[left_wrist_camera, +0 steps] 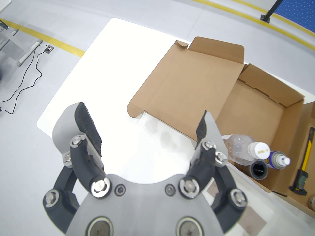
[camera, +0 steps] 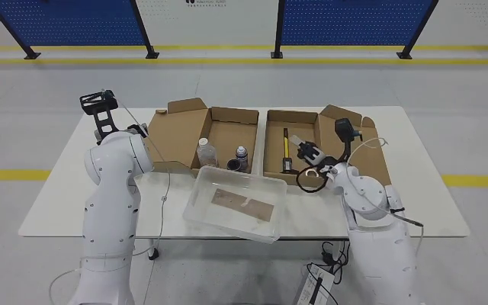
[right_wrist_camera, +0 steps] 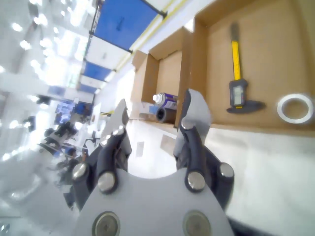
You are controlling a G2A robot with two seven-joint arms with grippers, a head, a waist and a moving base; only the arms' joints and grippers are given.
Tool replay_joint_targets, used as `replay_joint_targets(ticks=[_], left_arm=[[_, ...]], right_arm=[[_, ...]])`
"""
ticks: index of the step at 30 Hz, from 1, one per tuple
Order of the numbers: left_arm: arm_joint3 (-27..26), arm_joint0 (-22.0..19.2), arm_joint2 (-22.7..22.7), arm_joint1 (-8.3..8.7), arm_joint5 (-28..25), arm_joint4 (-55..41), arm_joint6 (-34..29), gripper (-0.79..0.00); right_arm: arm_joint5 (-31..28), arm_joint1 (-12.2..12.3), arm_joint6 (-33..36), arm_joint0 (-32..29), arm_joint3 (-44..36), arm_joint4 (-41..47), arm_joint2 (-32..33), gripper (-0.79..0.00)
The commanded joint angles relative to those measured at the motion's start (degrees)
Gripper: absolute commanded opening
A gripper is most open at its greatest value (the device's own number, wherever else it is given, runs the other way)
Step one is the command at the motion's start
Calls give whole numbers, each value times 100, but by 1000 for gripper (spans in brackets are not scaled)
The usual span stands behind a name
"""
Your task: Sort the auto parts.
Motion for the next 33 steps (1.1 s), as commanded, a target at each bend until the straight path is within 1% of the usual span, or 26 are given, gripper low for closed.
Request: replay_joint_targets(ticks=[1,2,3,6,9,10,13,33], left_arm=[[0,0,0,0,0,0,0,0],[0,0,0,0,0,0,0,0],[0,0,0,0,0,0,0,-1],[0,0,0,0,0,0,0,-1],[0,0,0,0,0,0,0,-1],[0,0,0,0,0,0,0,0],[0,0,0,0,0,0,0,-1],[0,0,0,0,0,0,0,-1]], right_arm=[[-27,6,-15,-36,-31,1,10,0],[-20,5,-12,-32,-27,5,9,-258],[-29,7,-17,-43,-36,5,12,-205],[-28,7,-16,-37,-31,1,10,-86],[-27,6,-15,-36,-31,0,9,-21],[-27,6,-15,-36,-31,0,9,-11],[-27,6,-15,-36,-31,0,9,0],[-27,6,-15,-36,-31,0,9,0]])
